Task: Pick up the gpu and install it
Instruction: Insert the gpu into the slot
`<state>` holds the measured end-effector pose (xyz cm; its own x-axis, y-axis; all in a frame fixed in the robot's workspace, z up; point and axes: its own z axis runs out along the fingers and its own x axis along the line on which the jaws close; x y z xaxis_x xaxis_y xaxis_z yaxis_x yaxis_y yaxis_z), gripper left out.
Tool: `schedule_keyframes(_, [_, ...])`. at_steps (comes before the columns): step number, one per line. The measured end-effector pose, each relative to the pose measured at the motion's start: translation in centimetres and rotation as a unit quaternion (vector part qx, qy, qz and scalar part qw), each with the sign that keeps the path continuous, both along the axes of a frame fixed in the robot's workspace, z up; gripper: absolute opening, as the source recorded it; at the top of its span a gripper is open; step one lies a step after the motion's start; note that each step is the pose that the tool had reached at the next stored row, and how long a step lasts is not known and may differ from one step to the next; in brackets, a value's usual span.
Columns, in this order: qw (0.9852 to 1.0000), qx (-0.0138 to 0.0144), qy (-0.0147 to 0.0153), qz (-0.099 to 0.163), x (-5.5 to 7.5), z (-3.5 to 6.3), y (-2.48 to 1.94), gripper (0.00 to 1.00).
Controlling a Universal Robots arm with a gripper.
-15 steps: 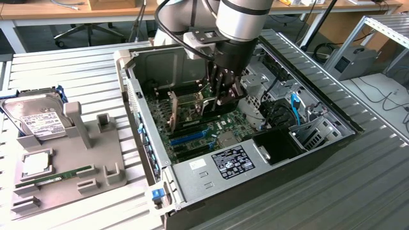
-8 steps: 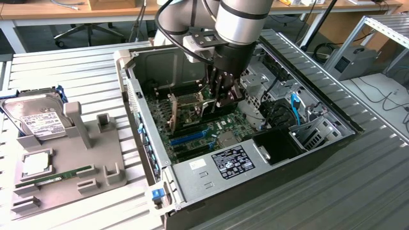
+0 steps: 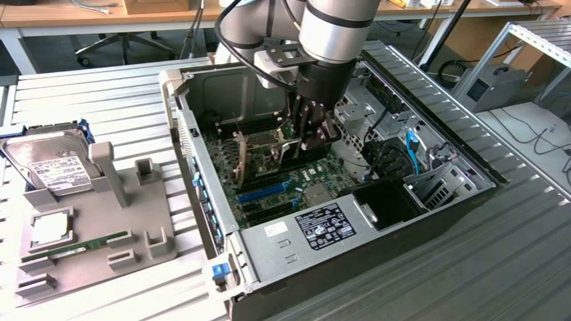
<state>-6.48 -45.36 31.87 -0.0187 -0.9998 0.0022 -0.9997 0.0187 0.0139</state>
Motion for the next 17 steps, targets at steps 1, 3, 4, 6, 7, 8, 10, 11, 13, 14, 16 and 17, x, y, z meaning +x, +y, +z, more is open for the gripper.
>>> schedule_keyframes(1, [1.0, 0.0, -0.0001, 0.0, -0.03, -0.03, 0.0, 0.27])
schedule_keyframes(3, [1.0, 0.0, -0.0002, 0.0, -0.08, -0.11, 0.0, 0.27])
schedule_keyframes(4, [1.0, 0.0, -0.0002, 0.0, -0.09, -0.15, 0.0, 0.27])
schedule_keyframes(6, [1.0, -0.0002, -0.0001, 0.0, -0.1, -0.16, 0.0, 0.27])
schedule_keyframes(7, [1.0, -0.0001, -0.0002, 0.0, -0.1, -0.17, 0.0, 0.27])
schedule_keyframes(8, [1.0, -0.0001, -0.0002, 0.0, -0.1, -0.18, 0.0, 0.27])
schedule_keyframes(10, [1.0, 0.0003, -0.0004, 0.0, -0.19, -0.24, 0.0, 0.27])
schedule_keyframes(11, [1.0, 0.0004, -0.0006, 0.0, -0.26, -0.29, 0.0, 0.27])
schedule_keyframes(13, [1.0, 0.0006, -0.0017, 0.001, -0.49, -0.51, 0.0, 0.27])
schedule_keyframes(14, [1.0, 0.0007, -0.0023, 0.001, -0.58, -0.64, 0.0, 0.27])
schedule_keyframes(16, [1.0, 0.0009, -0.0034, 0.002, -0.7, -0.84, 0.0, 0.27])
schedule_keyframes(17, [1.0, 0.001, -0.004, 0.002, -0.76, -0.96, 0.0, 0.27])
